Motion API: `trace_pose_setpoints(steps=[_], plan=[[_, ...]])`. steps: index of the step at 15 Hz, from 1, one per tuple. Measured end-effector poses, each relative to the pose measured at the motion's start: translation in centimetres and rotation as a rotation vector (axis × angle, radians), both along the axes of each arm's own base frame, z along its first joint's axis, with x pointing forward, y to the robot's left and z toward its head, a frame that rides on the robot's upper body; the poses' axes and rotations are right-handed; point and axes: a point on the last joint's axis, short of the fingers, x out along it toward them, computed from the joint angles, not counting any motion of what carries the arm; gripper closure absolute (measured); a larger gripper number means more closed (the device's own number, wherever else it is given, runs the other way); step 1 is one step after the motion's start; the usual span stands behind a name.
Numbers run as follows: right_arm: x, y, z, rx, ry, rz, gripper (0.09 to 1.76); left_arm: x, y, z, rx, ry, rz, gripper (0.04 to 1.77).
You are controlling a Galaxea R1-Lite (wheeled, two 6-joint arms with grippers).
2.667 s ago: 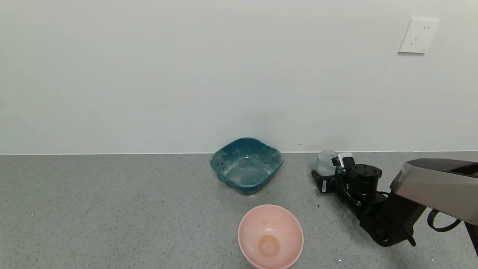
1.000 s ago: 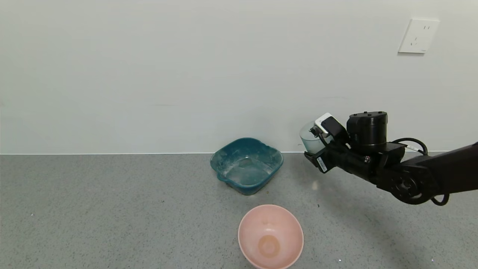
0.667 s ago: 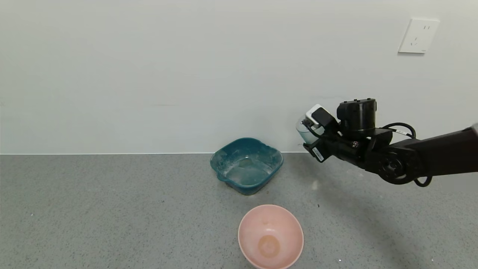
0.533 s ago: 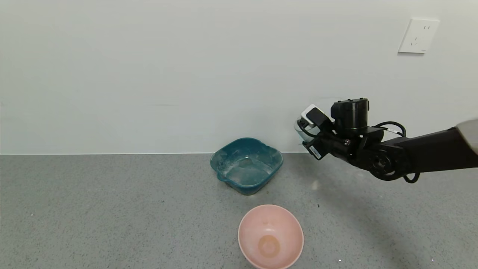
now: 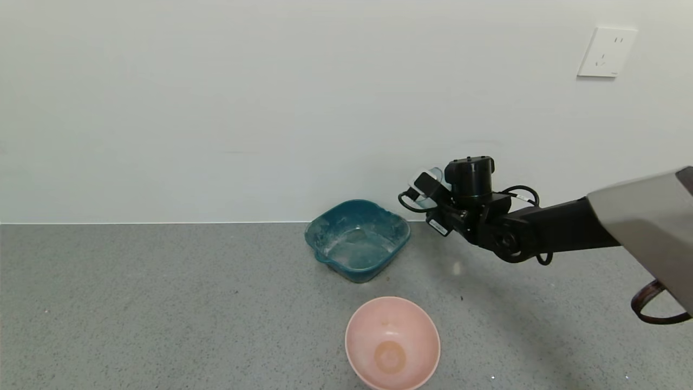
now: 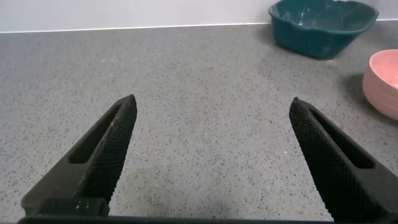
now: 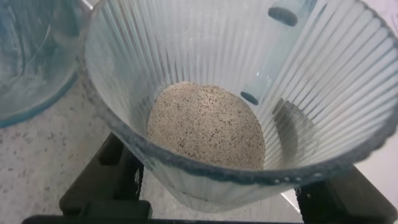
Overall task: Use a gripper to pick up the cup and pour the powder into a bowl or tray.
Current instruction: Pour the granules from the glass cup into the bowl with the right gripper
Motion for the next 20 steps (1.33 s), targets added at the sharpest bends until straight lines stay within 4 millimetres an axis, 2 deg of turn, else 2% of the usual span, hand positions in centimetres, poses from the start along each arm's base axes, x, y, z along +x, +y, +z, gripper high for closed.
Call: trace_pose_setpoints(steps=[4, 16, 20], plan=[[1.0, 2.0, -0.2, -0.090, -0.031, 0.013, 0.50, 0.0, 0.0, 0.0, 0.000, 0.000, 0.000, 0.05], [2.0, 6.7, -0.9, -0.382, -0.092, 0.062, 0.50, 0.0, 0.0, 0.0, 0.000, 0.000, 0.000, 0.05], [1.8, 7.5, -1.6, -0.478, -0.086, 0.100, 0.50, 0.0, 0.0, 0.0, 0.000, 0.000, 0.000, 0.05]])
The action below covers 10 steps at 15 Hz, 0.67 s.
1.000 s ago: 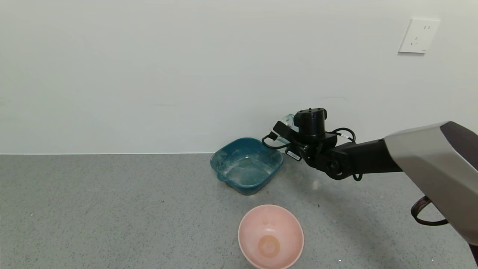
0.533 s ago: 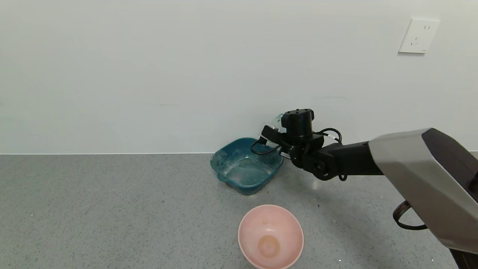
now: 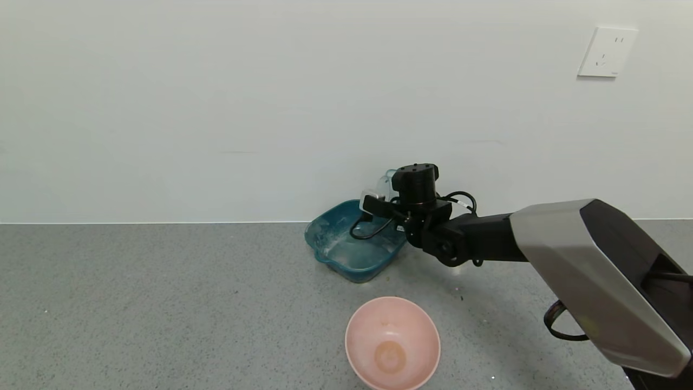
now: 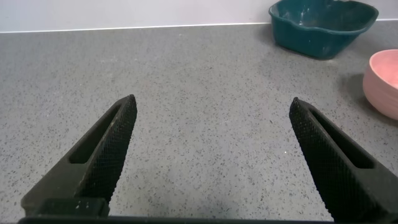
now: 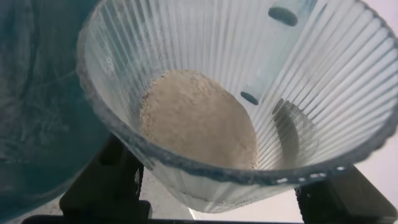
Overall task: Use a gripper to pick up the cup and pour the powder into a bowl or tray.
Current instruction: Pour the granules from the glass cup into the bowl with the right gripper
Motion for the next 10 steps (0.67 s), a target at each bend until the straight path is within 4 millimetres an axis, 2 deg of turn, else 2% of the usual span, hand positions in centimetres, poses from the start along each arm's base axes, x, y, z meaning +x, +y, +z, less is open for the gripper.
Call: trace_pose_setpoints(steps=[10], plan=[[-0.13, 0.75, -0.03, -0.254, -0.007, 0.033, 0.50, 0.00, 0.00, 0.00, 0.000, 0.000, 0.000, 0.05]])
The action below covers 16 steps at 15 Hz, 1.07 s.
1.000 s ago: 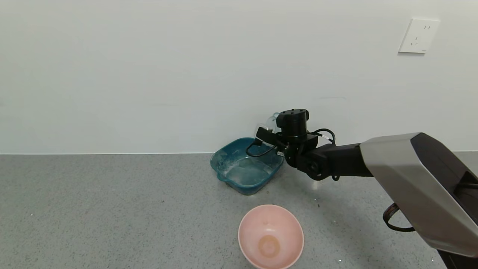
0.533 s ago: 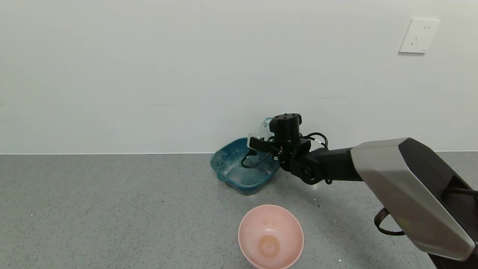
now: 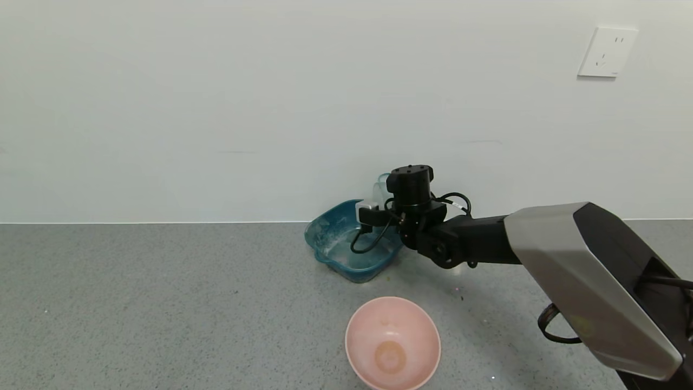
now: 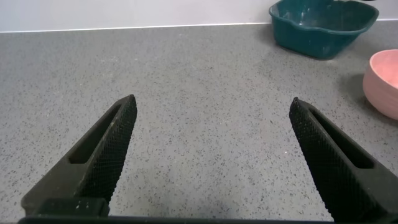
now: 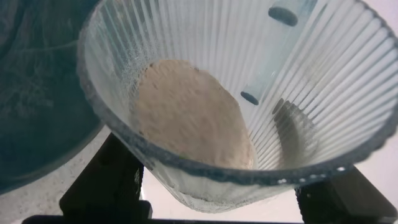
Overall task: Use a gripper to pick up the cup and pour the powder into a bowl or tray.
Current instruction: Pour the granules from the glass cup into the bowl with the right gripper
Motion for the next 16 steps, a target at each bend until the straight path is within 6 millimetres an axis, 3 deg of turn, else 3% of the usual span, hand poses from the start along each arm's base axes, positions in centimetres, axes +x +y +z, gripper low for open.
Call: trace_pose_setpoints(steps=[16], plan=[[-0.60, 0.44, 0.31, -0.285, 0.002, -0.014, 0.50, 0.00, 0.00, 0.00, 0.000, 0.000, 0.001, 0.05]])
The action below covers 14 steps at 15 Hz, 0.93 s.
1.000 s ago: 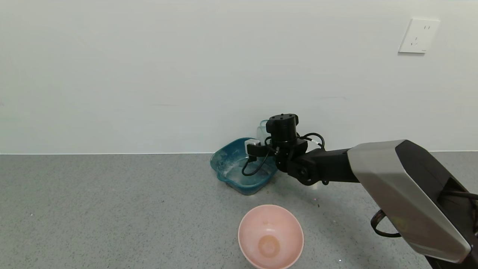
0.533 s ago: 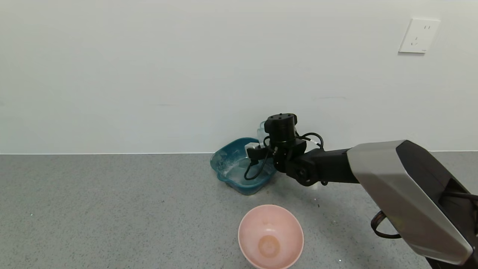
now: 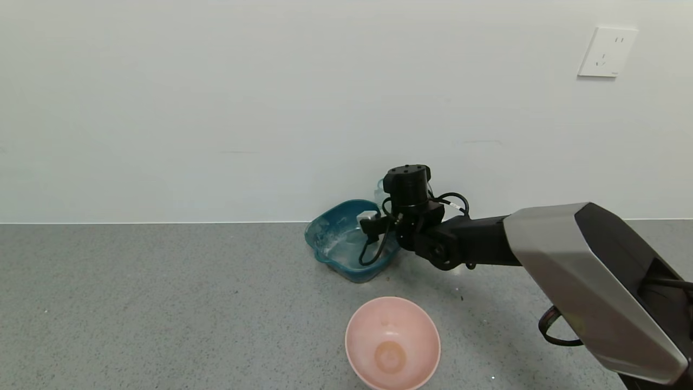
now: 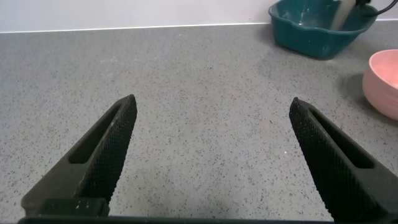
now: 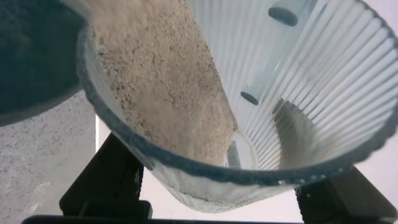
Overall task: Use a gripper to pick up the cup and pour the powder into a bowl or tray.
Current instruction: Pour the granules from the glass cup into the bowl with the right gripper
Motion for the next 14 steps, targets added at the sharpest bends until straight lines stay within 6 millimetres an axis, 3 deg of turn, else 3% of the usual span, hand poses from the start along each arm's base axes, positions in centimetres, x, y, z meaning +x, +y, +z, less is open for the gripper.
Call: trace_pose_setpoints(steps=[14], plan=[[-0.26, 0.32, 0.13, -0.045, 0.002, 0.005, 0.50, 0.00, 0.00, 0.00, 0.000, 0.000, -0.001, 0.05]])
